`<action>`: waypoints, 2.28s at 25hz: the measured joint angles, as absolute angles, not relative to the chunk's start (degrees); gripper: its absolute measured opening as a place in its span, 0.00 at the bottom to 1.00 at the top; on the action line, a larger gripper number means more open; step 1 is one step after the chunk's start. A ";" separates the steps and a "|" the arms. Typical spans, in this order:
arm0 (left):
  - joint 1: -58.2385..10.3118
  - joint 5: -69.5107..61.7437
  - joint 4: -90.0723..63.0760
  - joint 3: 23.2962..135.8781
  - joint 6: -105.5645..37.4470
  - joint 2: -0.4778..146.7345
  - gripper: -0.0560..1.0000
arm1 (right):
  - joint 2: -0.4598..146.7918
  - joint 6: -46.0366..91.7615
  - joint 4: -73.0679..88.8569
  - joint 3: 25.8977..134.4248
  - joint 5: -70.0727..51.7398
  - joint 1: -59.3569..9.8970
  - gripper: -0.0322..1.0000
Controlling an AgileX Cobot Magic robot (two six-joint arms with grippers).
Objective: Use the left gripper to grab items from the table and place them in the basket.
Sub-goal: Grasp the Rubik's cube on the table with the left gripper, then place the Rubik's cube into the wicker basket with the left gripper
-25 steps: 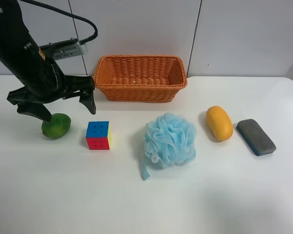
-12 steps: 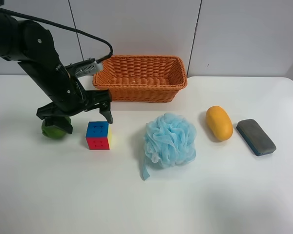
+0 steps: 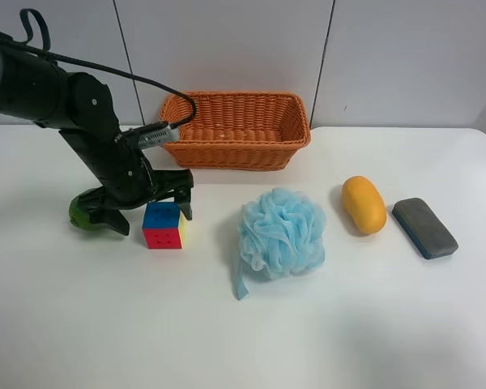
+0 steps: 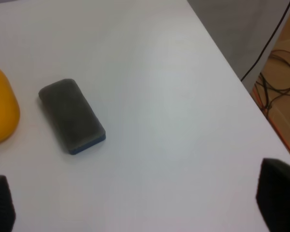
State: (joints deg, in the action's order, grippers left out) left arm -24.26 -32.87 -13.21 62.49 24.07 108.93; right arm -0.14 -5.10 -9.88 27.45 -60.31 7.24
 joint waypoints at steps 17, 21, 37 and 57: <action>-26.39 -29.45 -12.78 62.51 23.99 113.18 0.64 | -0.14 -5.10 -9.88 27.45 -60.31 7.24 0.99; -26.39 -29.42 -12.78 62.51 23.95 113.18 0.59 | -0.14 -5.10 -9.88 27.45 -60.31 7.24 0.99; -26.39 -32.94 -12.56 62.51 23.87 104.56 0.59 | -0.14 -5.10 -9.88 27.45 -60.31 7.24 0.99; -26.39 -55.85 0.96 100.32 20.74 111.04 0.59 | -0.14 -5.10 -9.88 27.45 -60.31 7.24 0.99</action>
State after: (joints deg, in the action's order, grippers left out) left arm -26.39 -55.85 0.96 100.32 20.74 111.04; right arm -0.14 -5.10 -9.88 27.45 -60.31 7.24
